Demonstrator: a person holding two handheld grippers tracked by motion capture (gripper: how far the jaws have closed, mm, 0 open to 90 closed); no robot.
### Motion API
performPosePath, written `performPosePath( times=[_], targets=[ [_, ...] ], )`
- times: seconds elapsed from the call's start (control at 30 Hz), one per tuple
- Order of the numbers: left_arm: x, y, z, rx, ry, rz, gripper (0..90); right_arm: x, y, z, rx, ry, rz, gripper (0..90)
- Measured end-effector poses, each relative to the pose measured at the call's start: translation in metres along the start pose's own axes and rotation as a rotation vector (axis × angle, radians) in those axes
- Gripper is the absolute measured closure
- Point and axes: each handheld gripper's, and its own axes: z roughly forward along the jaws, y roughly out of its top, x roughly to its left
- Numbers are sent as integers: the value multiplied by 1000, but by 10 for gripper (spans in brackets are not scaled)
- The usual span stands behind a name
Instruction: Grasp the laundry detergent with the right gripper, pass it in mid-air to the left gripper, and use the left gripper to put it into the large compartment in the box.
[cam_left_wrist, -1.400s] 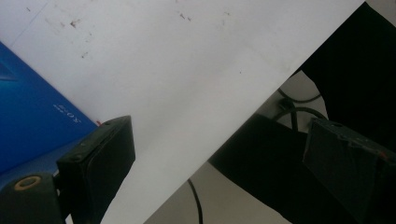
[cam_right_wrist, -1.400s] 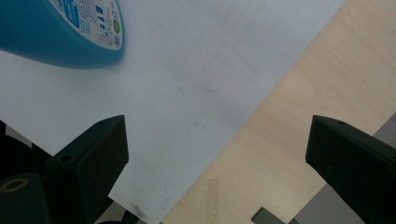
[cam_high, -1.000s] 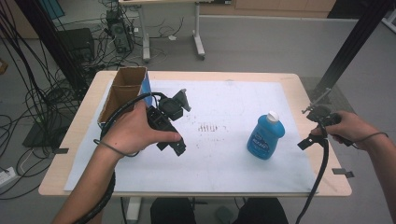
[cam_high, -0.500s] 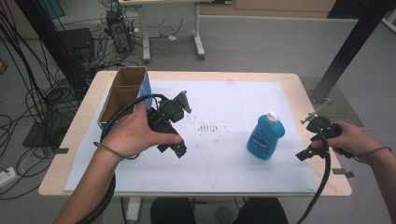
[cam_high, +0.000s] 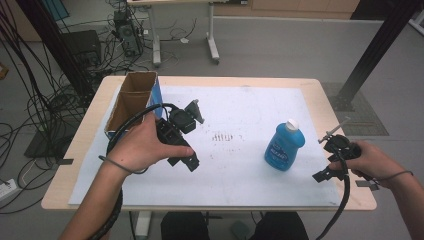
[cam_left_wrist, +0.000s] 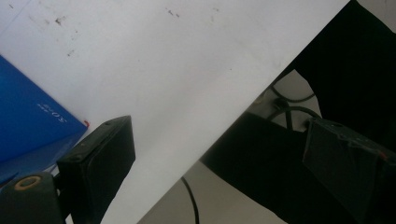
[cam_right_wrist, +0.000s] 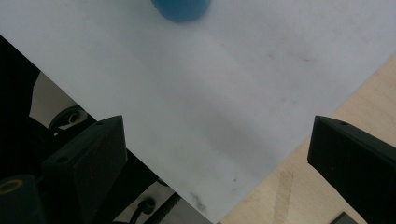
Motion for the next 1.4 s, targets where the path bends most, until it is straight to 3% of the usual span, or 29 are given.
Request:
performPosePath(
  times=[0.53,0.8,1.03,1.23,1.4],
  targets=[
    [0,-5,4,-2,-17,-3,92,15,-2,17,-39,6,-14,49],
    [1,-7,5,-7,-19,-7,91,17,-6,28,-87,12,-10,49],
    [2,-9,4,-14,-17,-17,90,16,-8,37,-151,-10,-11,49],
    [2,-9,3,-17,-15,-17,90,18,-10,41,-170,-8,-25,46],
    [2,-10,3,-17,-16,-21,88,19,-14,49,-225,-2,-33,44]
  ],
)
